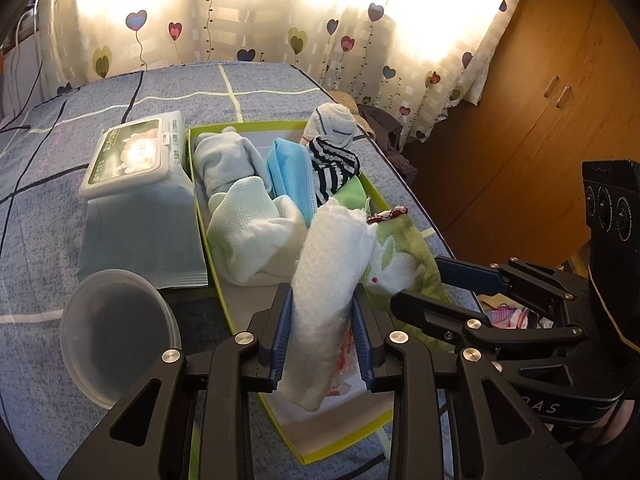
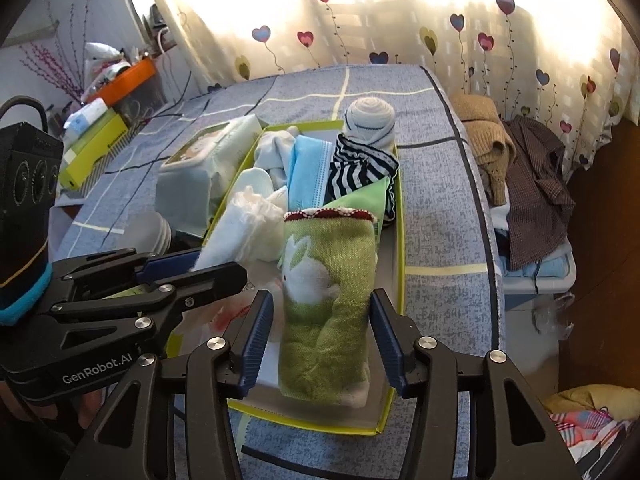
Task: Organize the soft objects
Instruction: 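Lower the bunny sock with right tool while left tool lowers white towel into tray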
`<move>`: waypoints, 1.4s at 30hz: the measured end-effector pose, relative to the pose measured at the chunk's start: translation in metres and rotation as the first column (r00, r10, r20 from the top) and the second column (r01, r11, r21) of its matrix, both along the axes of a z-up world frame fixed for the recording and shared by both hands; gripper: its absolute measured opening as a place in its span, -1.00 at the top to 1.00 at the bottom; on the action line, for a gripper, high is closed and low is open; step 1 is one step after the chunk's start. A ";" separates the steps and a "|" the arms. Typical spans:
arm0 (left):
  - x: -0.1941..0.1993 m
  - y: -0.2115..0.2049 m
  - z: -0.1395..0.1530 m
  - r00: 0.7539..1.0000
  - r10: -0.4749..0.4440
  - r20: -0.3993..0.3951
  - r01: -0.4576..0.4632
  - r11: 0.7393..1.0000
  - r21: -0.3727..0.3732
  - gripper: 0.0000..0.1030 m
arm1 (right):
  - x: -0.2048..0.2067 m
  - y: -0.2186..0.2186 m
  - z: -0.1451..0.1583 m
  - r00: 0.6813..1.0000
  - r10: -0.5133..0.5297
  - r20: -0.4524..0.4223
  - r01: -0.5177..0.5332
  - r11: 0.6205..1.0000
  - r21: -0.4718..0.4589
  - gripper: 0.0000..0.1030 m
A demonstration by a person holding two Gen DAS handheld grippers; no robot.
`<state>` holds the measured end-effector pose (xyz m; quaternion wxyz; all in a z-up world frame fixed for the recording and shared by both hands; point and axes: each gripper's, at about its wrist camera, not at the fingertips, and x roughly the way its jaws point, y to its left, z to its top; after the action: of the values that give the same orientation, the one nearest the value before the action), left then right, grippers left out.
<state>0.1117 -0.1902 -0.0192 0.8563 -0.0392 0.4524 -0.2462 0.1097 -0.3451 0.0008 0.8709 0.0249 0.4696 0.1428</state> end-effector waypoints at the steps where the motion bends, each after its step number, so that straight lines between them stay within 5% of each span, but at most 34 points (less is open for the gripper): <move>1: -0.001 0.000 0.002 1.000 0.000 0.006 0.000 1.000 -0.001 0.41 | -0.001 -0.001 0.002 1.000 -0.002 0.007 0.002 1.000 0.003 0.04; 6: -0.006 0.000 0.012 0.999 -0.008 0.037 0.009 1.000 -0.018 0.38 | -0.009 -0.004 0.015 0.999 -0.012 0.053 0.011 1.000 0.014 0.06; 8: -0.009 0.001 0.015 0.999 -0.007 0.052 0.008 1.000 -0.018 0.38 | -0.012 -0.003 0.017 0.998 -0.009 0.062 0.009 1.000 0.007 0.32; 13: -0.013 0.003 0.020 0.997 0.008 0.074 -0.006 1.000 -0.022 0.38 | -0.014 -0.001 0.013 0.999 -0.005 0.054 0.006 1.000 -0.003 0.54; 42: -0.014 -0.008 -0.006 0.998 -0.054 -0.015 0.054 0.998 0.025 0.38 | -0.009 0.000 -0.011 1.000 -0.017 -0.006 0.017 1.000 -0.008 0.54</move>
<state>0.0981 -0.1981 -0.0255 0.8465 -0.0180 0.4625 -0.2632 0.1005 -0.3447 -0.0103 0.8708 0.0256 0.4725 0.1335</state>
